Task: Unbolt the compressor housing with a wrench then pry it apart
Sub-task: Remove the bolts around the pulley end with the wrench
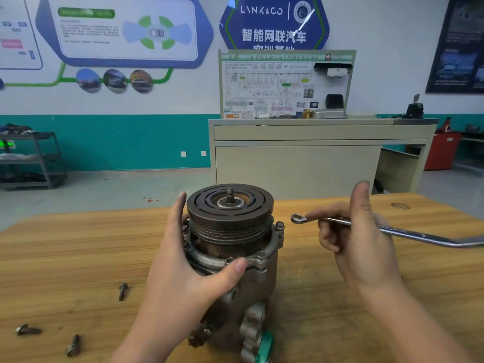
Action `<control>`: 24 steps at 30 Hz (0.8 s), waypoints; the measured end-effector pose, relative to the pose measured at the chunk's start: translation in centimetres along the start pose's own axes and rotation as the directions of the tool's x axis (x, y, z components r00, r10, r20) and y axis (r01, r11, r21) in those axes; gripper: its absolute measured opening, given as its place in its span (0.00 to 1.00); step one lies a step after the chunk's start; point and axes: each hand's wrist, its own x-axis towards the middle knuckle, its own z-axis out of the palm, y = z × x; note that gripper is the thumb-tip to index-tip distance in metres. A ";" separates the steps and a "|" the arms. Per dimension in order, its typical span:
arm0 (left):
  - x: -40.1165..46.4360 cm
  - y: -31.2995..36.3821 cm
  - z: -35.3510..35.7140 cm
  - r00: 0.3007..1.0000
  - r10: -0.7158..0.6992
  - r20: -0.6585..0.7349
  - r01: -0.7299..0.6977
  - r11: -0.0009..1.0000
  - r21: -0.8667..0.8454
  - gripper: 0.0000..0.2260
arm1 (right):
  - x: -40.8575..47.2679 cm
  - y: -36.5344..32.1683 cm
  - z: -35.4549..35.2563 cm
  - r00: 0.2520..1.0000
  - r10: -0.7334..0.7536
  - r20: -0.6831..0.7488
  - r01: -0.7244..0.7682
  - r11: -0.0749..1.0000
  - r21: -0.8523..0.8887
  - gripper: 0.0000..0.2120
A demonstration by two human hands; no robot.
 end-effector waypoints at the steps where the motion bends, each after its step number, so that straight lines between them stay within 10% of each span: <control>1: 0.0 0.0 0.0 1.000 -0.002 0.001 0.002 1.000 -0.003 0.49 | -0.3 -0.2 0.2 1.000 -0.004 0.003 0.004 0.999 0.043 0.35; 11: -0.2 0.9 0.1 0.998 0.011 -0.056 -0.003 0.990 0.142 0.46 | -1.4 -0.1 2.1 0.993 0.118 -0.027 -0.116 0.991 0.067 0.16; 14: -0.7 3.1 0.3 0.949 0.301 -0.094 -0.240 0.882 0.404 0.32 | -1.7 -0.9 2.1 0.993 0.114 -0.037 -0.117 0.987 -0.110 0.18; 17: 0.5 6.4 1.4 0.866 0.475 0.156 -0.463 0.641 0.612 0.17 | -2.3 -1.9 2.7 0.999 0.036 -0.040 -0.044 0.973 -0.225 0.17; 24: 5.9 9.5 3.1 0.811 -0.035 0.584 -0.527 0.389 0.756 0.20 | -3.5 -1.5 4.8 0.963 0.144 -0.227 -0.160 0.986 -0.055 0.09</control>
